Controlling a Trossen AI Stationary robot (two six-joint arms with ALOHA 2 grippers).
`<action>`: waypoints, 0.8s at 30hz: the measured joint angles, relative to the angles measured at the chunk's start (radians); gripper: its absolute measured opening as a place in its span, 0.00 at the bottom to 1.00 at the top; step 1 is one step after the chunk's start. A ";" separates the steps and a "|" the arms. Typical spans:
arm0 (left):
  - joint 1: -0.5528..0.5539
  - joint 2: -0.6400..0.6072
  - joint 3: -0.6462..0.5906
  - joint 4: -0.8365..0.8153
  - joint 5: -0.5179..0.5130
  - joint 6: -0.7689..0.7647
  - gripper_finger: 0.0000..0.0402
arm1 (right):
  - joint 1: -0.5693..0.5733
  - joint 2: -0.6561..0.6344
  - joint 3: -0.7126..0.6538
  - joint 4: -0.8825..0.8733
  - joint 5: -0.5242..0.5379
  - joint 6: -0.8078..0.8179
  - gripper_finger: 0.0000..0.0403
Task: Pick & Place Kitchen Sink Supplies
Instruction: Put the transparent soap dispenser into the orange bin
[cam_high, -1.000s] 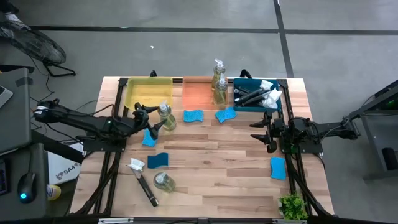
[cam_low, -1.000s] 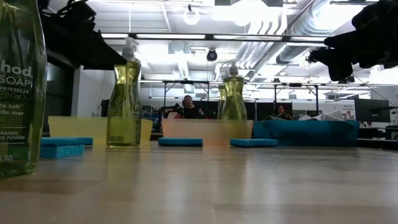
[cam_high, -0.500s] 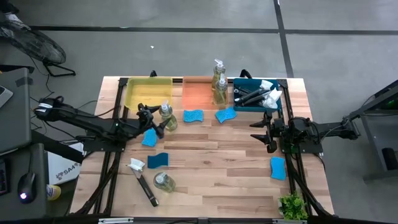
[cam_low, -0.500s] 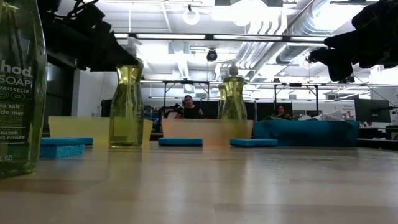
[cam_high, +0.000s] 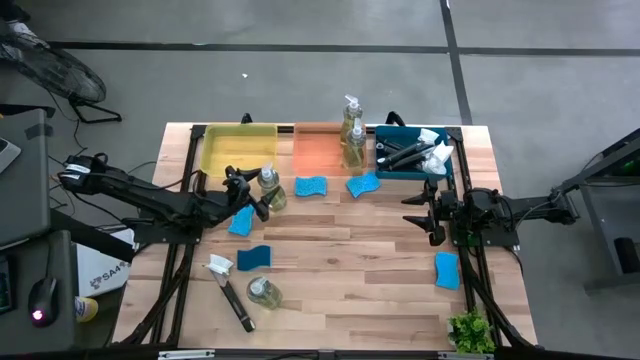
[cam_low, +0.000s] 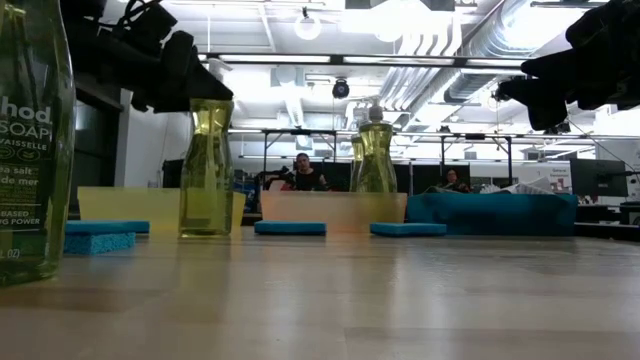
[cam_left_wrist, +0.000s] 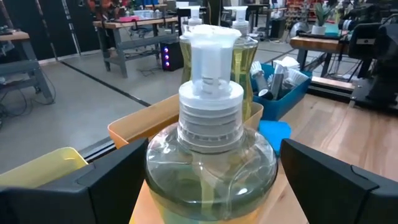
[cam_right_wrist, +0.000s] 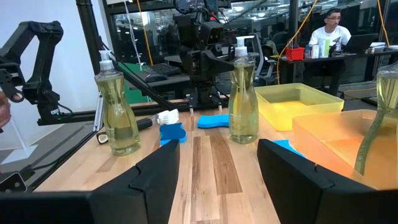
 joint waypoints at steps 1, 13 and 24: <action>0.000 0.000 0.000 -0.001 0.000 0.000 0.88 | 0.000 0.000 0.000 0.000 0.000 0.000 0.52; 0.000 0.000 0.000 -0.009 0.001 -0.008 0.77 | 0.000 0.000 0.000 0.000 0.000 0.000 0.52; 0.000 0.000 0.000 -0.012 0.001 -0.008 0.73 | 0.000 0.000 0.000 0.000 0.000 0.000 0.52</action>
